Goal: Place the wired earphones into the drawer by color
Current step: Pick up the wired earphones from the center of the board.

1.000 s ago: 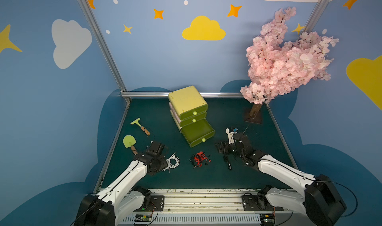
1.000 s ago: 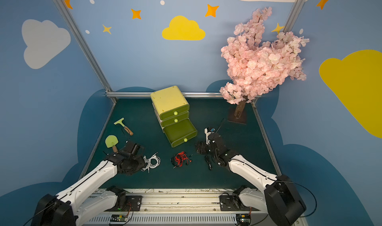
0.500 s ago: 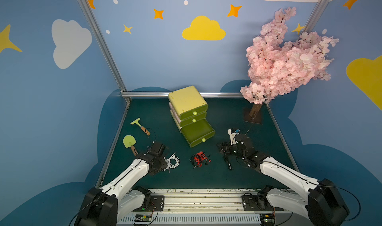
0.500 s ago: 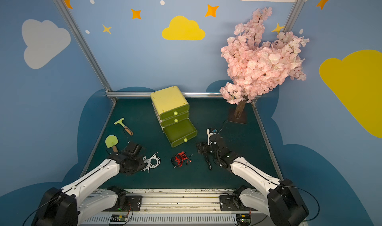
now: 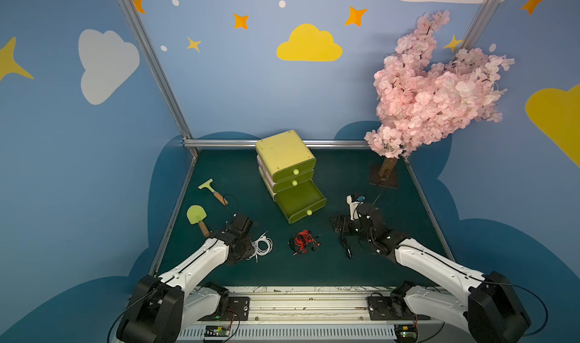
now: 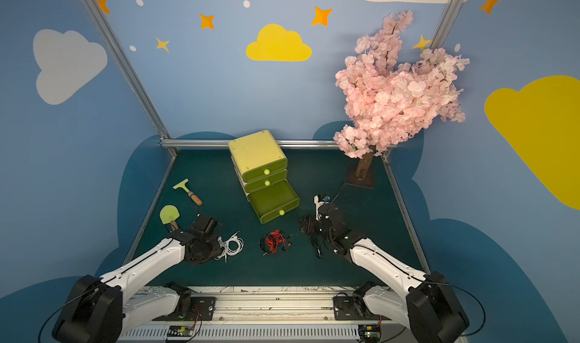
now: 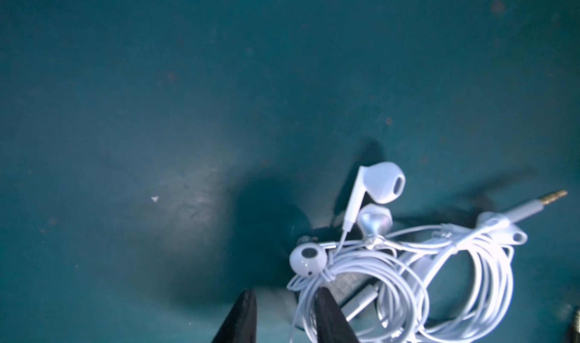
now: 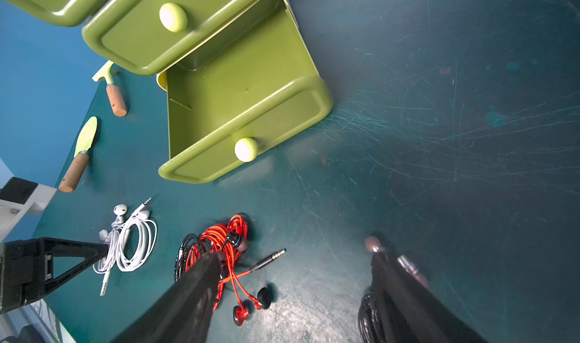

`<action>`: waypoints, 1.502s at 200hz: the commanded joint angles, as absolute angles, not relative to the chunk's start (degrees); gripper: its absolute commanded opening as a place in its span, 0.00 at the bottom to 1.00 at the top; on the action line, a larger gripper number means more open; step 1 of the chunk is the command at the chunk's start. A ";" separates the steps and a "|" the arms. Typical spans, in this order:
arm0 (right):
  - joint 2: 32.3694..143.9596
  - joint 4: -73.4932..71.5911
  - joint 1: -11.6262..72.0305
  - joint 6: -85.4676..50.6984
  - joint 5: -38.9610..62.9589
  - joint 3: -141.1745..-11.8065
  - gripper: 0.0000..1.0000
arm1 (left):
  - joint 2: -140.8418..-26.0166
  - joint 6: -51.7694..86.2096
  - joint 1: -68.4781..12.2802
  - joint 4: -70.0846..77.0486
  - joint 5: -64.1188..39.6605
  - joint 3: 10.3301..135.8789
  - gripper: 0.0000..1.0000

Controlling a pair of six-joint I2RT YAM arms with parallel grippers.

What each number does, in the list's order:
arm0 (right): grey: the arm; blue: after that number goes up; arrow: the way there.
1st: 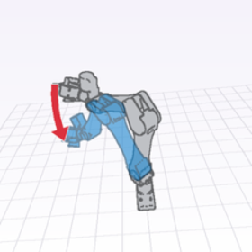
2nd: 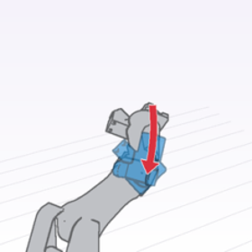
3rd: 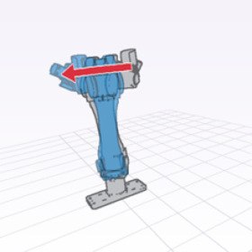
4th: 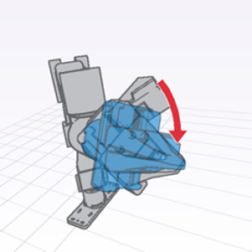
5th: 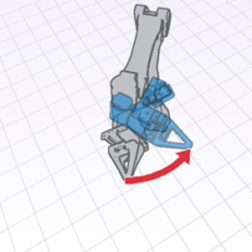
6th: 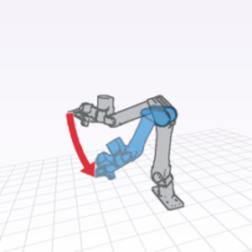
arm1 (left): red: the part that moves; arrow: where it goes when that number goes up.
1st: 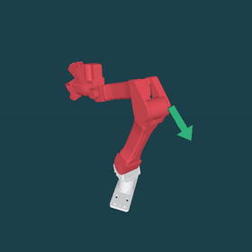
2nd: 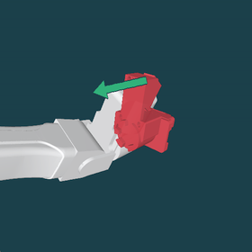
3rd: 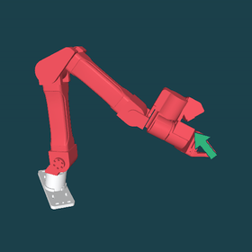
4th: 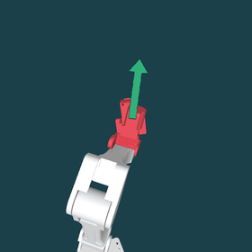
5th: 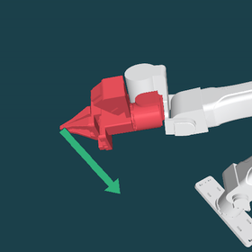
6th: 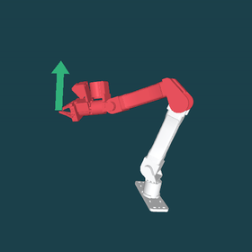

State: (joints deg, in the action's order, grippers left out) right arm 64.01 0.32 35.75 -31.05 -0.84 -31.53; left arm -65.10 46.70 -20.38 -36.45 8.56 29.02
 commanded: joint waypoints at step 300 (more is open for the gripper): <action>61.79 0.88 35.46 -31.55 -2.64 -30.96 0.80 | -53.54 45.09 -20.54 -41.13 6.38 35.45 0.03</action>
State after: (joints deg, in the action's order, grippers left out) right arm 62.41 0.73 35.59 -31.24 -2.20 -30.94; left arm -54.19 46.24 -20.43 -39.68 7.18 33.39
